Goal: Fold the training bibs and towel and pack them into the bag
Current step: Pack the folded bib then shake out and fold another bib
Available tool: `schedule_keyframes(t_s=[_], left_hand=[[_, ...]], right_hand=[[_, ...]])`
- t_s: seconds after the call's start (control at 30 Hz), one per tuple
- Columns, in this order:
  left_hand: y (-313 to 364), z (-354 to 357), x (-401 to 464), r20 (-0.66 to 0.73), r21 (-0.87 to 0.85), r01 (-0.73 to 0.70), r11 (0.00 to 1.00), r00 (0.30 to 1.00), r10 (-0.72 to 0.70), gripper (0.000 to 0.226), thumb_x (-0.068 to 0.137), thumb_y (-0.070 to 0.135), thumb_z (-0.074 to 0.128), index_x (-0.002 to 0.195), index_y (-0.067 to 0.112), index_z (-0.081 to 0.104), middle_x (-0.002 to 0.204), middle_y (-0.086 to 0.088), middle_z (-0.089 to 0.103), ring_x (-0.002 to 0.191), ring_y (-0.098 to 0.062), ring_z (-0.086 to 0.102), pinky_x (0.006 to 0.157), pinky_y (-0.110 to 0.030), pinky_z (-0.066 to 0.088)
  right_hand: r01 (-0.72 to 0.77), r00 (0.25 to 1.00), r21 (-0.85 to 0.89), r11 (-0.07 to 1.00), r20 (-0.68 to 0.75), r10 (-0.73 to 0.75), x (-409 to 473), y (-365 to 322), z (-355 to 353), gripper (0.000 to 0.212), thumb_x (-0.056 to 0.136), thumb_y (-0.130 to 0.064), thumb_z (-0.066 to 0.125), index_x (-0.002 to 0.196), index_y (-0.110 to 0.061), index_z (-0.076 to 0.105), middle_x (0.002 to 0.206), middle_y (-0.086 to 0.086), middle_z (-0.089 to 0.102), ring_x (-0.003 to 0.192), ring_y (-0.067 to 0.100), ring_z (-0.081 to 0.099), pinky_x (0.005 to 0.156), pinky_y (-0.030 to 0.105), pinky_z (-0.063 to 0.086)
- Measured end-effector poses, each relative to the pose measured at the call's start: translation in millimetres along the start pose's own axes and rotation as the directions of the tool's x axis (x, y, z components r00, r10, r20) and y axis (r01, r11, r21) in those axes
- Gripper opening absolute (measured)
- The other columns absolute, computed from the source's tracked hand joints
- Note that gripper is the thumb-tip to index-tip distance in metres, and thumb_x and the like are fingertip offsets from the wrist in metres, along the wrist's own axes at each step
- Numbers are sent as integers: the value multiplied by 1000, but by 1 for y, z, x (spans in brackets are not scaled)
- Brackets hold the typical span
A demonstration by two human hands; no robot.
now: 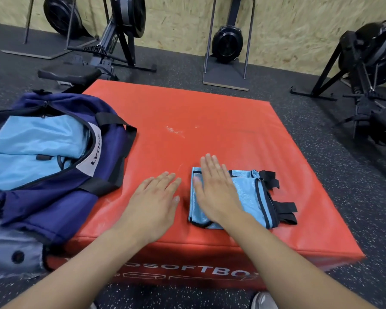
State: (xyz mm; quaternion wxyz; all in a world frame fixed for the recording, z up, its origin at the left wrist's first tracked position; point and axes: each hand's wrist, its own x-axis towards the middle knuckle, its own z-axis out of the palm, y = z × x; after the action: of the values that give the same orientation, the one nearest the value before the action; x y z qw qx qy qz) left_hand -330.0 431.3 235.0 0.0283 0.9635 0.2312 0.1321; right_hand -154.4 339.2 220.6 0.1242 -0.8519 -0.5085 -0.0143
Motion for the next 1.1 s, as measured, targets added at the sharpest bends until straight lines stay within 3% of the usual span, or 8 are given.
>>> schedule_keyframes(t_s=[0.13,0.23,0.33,0.53,0.67,0.73,0.87,1.1], left_hand=[[8,2,4,-1,5,-9,1000,1000,9,56,93,36,31,133,14,64,136,-5,63,129,-22,57,104,-44,49],[14,5,12,-1,-20,-33,999,999,33,56,93,36,30,134,14,62,138,-5,62,130,-22,56,105,-44,48],[24,11,24,8,-78,-55,995,998,56,59,94,38,27,138,15,58,144,-5,56,135,-23,52,109,-44,42],[35,29,43,70,-209,-114,971,989,131,72,88,53,13,152,33,38,164,7,24,153,-13,15,122,-35,8],[24,39,54,133,-173,-100,980,983,124,74,84,65,15,151,42,34,167,11,13,153,-8,1,123,-34,-2],[17,40,57,154,-168,-80,983,982,106,74,84,72,18,150,44,35,166,11,14,153,-7,1,124,-35,-2],[5,34,55,172,-169,-44,985,982,74,75,84,77,18,150,45,36,163,15,22,152,-5,10,124,-36,6],[-12,22,34,152,-90,-69,994,985,82,66,93,73,22,147,41,43,155,14,39,141,-9,35,115,-37,24]], right_hand=[[-169,980,-78,982,96,176,-6,37,-7,66,105,-47,12,160,-12,4,168,2,-2,154,13,-8,125,34,-7],[-122,991,-21,992,58,123,-13,34,-13,65,106,-47,12,160,-13,2,168,0,-5,153,11,-10,124,31,-8],[-88,996,15,996,-12,88,-32,32,-24,79,94,-55,-2,160,-13,7,168,0,-1,154,10,-7,122,27,-11],[-116,993,-117,986,-3,117,-74,66,-19,77,97,-51,1,159,-9,13,168,5,3,154,15,-5,124,32,-8],[-51,999,-136,989,7,52,-65,79,-16,72,99,-48,7,159,-9,19,167,6,12,155,15,3,122,33,-8],[-1,1000,-142,990,11,3,-52,85,-16,74,97,-48,8,158,-9,24,166,6,17,154,15,8,122,32,-7],[132,989,-134,982,79,-123,-20,105,-18,76,94,-50,5,160,-15,18,168,-1,10,154,9,1,123,29,-10],[302,953,-119,946,46,-298,2,116,-22,63,103,-46,30,159,-18,22,167,-2,14,154,8,1,123,29,-10]])
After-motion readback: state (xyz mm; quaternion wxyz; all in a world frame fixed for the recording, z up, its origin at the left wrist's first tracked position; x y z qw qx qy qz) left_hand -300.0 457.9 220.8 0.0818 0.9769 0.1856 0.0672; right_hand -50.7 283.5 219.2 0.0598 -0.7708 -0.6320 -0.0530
